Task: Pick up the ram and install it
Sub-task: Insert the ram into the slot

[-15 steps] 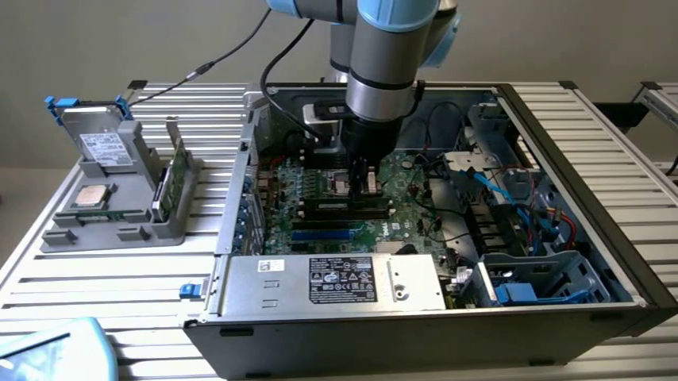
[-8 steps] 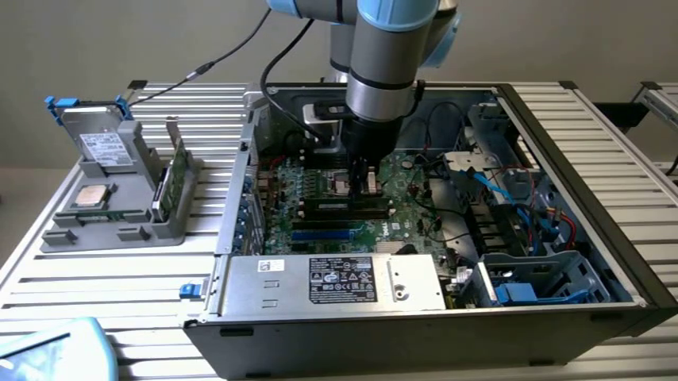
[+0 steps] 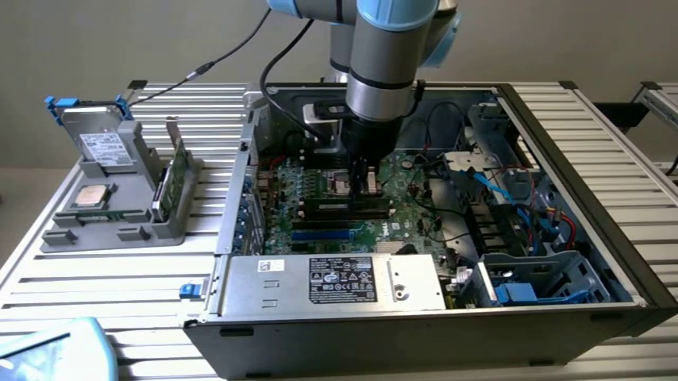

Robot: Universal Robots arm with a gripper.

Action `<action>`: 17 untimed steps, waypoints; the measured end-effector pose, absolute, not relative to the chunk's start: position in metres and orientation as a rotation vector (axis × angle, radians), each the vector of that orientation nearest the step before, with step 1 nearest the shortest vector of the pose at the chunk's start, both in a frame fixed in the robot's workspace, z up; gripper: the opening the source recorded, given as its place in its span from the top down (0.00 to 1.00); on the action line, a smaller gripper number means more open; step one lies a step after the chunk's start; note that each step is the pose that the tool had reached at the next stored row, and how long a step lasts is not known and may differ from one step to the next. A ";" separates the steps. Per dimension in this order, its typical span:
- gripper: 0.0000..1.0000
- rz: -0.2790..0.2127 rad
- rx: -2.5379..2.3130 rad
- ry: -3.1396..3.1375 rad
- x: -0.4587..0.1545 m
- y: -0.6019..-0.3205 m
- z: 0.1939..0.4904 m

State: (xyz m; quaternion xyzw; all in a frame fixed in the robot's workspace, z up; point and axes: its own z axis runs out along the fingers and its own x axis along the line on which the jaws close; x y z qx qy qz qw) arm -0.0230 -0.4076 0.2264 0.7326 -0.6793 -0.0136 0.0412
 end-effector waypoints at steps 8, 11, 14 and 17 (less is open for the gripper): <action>0.86 -0.021 2.223 -2.099 -0.025 -0.403 0.223; 0.86 0.002 2.216 -2.093 -0.028 -0.400 0.223; 0.86 0.022 2.212 -2.091 -0.029 -0.399 0.224; 0.86 0.035 2.212 -2.092 -0.029 -0.399 0.229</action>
